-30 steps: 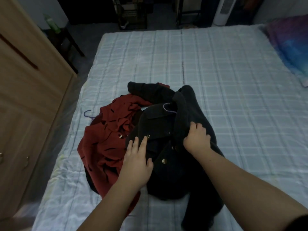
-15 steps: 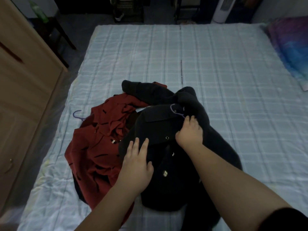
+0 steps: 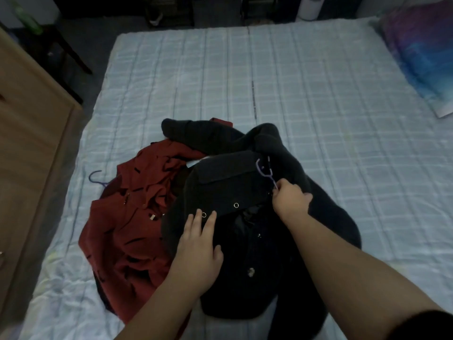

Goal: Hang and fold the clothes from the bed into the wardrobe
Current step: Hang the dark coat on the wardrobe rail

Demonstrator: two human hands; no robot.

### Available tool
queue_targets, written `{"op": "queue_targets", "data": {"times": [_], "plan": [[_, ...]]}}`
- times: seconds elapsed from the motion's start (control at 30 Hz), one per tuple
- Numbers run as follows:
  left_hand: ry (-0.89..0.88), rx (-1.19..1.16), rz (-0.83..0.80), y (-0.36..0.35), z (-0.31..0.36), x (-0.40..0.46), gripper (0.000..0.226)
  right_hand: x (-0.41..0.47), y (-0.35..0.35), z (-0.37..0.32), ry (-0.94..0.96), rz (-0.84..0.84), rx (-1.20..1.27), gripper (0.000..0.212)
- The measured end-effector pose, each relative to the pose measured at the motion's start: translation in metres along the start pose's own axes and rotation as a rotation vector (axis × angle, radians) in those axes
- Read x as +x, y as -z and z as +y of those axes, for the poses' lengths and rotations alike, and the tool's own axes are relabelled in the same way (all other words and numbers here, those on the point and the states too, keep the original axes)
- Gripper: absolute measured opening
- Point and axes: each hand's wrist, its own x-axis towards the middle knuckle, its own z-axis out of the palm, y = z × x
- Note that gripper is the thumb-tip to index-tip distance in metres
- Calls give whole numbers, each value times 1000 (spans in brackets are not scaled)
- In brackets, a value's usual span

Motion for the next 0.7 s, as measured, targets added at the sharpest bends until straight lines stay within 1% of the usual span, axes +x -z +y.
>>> {"op": "queue_targets", "data": {"times": [0.1,0.17,0.33,0.47,0.6,0.7], "plan": [[-23,22,4,3,5,-2,77,-8,32,7,19,201,49,17],[-43,23,18,9,12,-4,76,-18,60,15,36,277,76,20],[-111,14,77,37,44,-19,76,-58,134,34,96,317,157,16],[-184,35,141,63,76,-40,77,-108,175,34,196,366,138,13],[-272,33,238,94,109,-65,77,-162,211,41,341,390,263,10],[-337,31,311,123,130,-92,79,-204,242,50,417,457,310,11]]}}
